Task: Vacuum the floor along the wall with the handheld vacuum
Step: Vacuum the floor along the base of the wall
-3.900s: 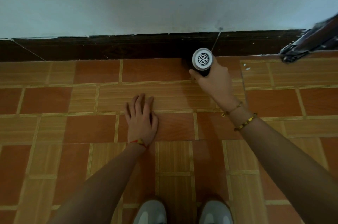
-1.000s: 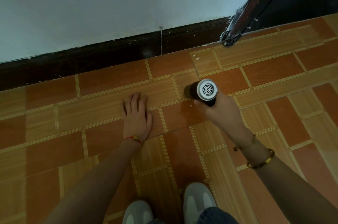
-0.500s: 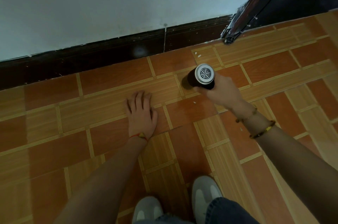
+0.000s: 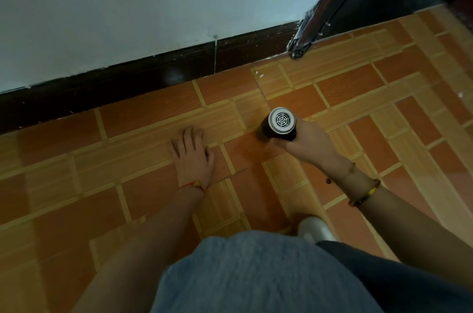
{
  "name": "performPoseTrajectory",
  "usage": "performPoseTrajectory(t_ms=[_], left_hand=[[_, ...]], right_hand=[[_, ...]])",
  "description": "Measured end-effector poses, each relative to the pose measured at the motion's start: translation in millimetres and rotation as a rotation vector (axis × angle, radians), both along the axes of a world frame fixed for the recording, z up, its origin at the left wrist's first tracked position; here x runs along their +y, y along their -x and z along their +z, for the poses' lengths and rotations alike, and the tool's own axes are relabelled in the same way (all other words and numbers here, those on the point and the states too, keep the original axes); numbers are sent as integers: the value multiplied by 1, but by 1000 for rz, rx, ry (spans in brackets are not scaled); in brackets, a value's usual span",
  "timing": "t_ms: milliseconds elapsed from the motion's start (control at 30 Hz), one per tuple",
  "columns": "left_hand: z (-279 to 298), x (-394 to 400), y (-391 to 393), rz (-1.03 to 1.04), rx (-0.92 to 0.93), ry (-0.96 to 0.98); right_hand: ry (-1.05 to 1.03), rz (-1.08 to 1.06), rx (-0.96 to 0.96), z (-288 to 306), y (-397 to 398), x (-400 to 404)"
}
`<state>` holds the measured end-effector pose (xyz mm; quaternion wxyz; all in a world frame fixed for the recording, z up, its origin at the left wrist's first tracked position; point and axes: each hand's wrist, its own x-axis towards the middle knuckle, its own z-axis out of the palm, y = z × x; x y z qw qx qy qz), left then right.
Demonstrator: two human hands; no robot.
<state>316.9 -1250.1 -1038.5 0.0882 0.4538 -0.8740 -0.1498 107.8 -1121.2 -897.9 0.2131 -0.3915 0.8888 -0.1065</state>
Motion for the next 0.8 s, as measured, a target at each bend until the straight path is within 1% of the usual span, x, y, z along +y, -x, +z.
performPoseTrajectory(t_ms=[67, 167, 300, 433, 567, 700, 800], left_hand=[[1, 0, 0, -3, -10, -2], [-2, -1, 0, 2, -26, -7], [-7, 0, 2, 19, -25, 40], [-5, 0, 2, 22, -28, 47], [-1, -1, 3, 24, -69, 24], [6, -1, 5, 28, -89, -10], [12, 2, 13, 82, -108, -59]], right_hand=[[-9, 8, -2, 3, 6, -2], [1, 4, 59, 10, 28, -3], [48, -41, 6, 10, 59, -6], [59, 56, -24, -6, 63, -5], [76, 159, -80, -13, 68, -9], [163, 185, -24, -17, 76, -13], [197, 257, -99, -16, 79, -19]])
